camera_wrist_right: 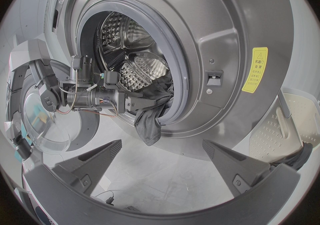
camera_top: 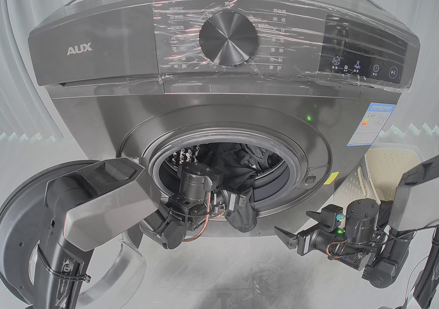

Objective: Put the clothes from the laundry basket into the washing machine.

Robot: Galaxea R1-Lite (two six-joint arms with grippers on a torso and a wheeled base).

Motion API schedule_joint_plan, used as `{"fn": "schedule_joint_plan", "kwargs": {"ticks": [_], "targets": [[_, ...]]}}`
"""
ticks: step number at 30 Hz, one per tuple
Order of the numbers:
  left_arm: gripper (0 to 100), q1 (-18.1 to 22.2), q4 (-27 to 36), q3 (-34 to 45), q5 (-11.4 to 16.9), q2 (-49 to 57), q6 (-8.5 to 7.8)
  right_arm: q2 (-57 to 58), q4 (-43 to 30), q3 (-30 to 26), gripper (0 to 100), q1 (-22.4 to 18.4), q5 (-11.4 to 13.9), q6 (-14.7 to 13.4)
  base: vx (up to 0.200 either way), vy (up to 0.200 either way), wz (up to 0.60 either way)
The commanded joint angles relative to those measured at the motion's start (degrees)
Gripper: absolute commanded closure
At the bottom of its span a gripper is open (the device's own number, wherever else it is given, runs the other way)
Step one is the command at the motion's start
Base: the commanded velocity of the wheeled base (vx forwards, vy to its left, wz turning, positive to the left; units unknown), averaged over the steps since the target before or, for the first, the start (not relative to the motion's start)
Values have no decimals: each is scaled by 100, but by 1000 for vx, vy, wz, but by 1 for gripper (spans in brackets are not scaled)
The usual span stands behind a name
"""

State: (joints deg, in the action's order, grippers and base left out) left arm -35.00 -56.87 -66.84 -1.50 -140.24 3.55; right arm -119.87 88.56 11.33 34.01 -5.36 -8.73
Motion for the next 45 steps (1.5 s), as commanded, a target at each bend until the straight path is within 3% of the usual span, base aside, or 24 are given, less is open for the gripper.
{"fn": "schedule_joint_plan", "kwargs": {"ticks": [1, 4, 8, 9, 20, 25, 32, 33, 39, 45], "targets": [[0, -7, 9, -13, 1, -293, -82, -10, 3, 10, 0, 9, 0, 3, 0, 0, 0], [0, 2, 0, -154, 1, -548, -232, -1, 3, 1, 0, 9, 0, 3, 0, 0, 0], [0, 2, -44, -356, -17, -742, -267, 8, 3, -16, 0, 9, 0, -6, 0, 0, 0], [100, 2, -52, -374, -17, -750, -276, 8, 3, -16, 0, 9, 0, -6, 0, 0, 0], [100, 63, -334, -831, -87, -733, -205, -28, 3, -16, 0, 18, 0, -6, 0, 0, 0], [100, 142, -439, -1375, -316, -733, -109, -36, 3, -16, 0, 53, 0, -6, 0, 0, 0], [100, 248, -457, -1604, -351, -759, -161, -45, 3, -25, 0, 44, 0, -6, 0, 0, 0], [0, 274, -457, -1604, -351, -768, -170, -36, 3, -16, 0, 44, 0, -6, 0, 0, 0], [0, 283, -518, -1586, -360, -786, -109, -36, 3, -25, 0, 44, 0, -6, 0, 0, 0], [0, 213, -588, -1041, -290, -645, -126, -36, 3, -25, 0, 44, 0, -6, 0, 0, 0]]}}
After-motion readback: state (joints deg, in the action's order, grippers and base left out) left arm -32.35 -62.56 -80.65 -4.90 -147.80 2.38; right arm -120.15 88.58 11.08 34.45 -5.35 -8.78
